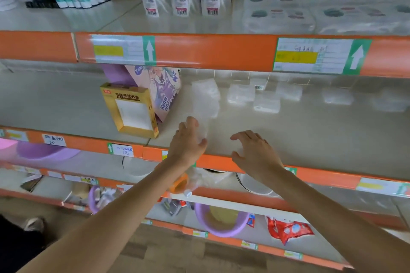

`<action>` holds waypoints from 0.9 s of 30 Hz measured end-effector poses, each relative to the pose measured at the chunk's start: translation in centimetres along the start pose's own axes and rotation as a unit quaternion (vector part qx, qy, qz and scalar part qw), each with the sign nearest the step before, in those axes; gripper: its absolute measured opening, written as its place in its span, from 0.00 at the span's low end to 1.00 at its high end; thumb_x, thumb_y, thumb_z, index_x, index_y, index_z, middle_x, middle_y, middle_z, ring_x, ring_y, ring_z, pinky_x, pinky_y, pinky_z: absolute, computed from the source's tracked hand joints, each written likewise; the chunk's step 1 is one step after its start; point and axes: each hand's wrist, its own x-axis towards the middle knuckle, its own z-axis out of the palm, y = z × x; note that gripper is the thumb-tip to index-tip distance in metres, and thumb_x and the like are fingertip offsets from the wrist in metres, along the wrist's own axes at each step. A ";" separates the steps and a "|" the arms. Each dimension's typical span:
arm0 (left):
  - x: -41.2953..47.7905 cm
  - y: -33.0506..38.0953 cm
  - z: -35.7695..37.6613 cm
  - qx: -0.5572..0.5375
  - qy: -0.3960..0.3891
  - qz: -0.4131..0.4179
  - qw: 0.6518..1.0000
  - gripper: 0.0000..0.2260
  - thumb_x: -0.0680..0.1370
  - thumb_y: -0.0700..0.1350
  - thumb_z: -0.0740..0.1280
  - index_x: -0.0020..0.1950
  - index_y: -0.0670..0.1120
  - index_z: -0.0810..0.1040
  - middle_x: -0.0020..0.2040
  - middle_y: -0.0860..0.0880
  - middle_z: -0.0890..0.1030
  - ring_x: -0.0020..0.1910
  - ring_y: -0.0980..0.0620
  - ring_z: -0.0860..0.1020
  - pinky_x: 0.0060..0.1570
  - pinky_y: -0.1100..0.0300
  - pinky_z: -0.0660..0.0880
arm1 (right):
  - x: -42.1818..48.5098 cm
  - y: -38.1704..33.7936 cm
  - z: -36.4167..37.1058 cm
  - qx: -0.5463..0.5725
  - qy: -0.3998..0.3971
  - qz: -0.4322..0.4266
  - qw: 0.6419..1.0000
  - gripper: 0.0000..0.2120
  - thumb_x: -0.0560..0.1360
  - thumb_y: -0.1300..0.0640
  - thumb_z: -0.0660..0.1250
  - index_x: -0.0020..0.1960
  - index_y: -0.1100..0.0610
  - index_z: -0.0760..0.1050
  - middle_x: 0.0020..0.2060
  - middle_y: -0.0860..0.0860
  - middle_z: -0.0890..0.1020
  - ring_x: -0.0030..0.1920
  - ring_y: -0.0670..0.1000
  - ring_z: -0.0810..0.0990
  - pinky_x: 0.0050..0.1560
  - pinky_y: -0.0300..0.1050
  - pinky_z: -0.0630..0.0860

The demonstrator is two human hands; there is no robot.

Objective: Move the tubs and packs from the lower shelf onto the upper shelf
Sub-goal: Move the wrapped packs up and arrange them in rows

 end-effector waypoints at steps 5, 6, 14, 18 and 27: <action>0.6 1.4 1.0 -0.072 -0.085 0.089 0.990 0.18 0.71 0.43 0.72 0.54 0.49 0.66 0.50 0.51 0.72 0.46 0.51 0.72 0.39 0.63 0.64 | 0.5 1.5 0.4 0.023 0.046 0.018 0.998 0.18 0.76 0.58 0.64 0.66 0.52 0.72 0.63 0.48 0.74 0.63 0.53 0.72 0.62 0.46 0.67; 0.9 2.1 1.1 -0.087 -0.112 0.096 0.985 0.18 0.71 0.42 0.72 0.54 0.50 0.66 0.48 0.53 0.72 0.43 0.53 0.72 0.36 0.66 0.64 | 0.4 1.9 0.5 0.027 0.064 0.033 0.997 0.18 0.74 0.59 0.64 0.64 0.53 0.72 0.62 0.49 0.74 0.62 0.54 0.72 0.59 0.46 0.67; 2.4 3.8 1.8 -0.134 -0.147 0.094 0.976 0.24 0.71 0.41 0.73 0.61 0.47 0.63 0.57 0.48 0.73 0.47 0.51 0.75 0.41 0.62 0.71 | -0.1 5.5 -0.2 0.093 0.092 0.049 0.990 0.30 0.70 0.61 0.72 0.70 0.55 0.66 0.72 0.48 0.68 0.71 0.52 0.65 0.69 0.43 0.59; 2.7 1.7 0.6 -0.156 -0.118 0.052 0.979 0.35 0.69 0.38 0.75 0.70 0.45 0.60 0.60 0.50 0.70 0.54 0.52 0.73 0.37 0.76 0.68 | 0.7 5.7 -0.5 0.072 0.045 -0.007 0.996 0.34 0.73 0.54 0.73 0.75 0.48 0.62 0.75 0.42 0.62 0.74 0.45 0.59 0.70 0.38 0.52; 2.6 -0.8 0.3 -0.076 -0.127 0.069 0.987 0.35 0.68 0.39 0.76 0.73 0.45 0.67 0.67 0.49 0.72 0.64 0.53 0.70 0.57 0.64 0.66 | 2.5 6.3 0.6 0.000 0.077 -0.063 0.995 0.15 0.74 0.52 0.72 0.60 0.52 0.78 0.65 0.49 0.76 0.68 0.54 0.70 0.65 0.44 0.59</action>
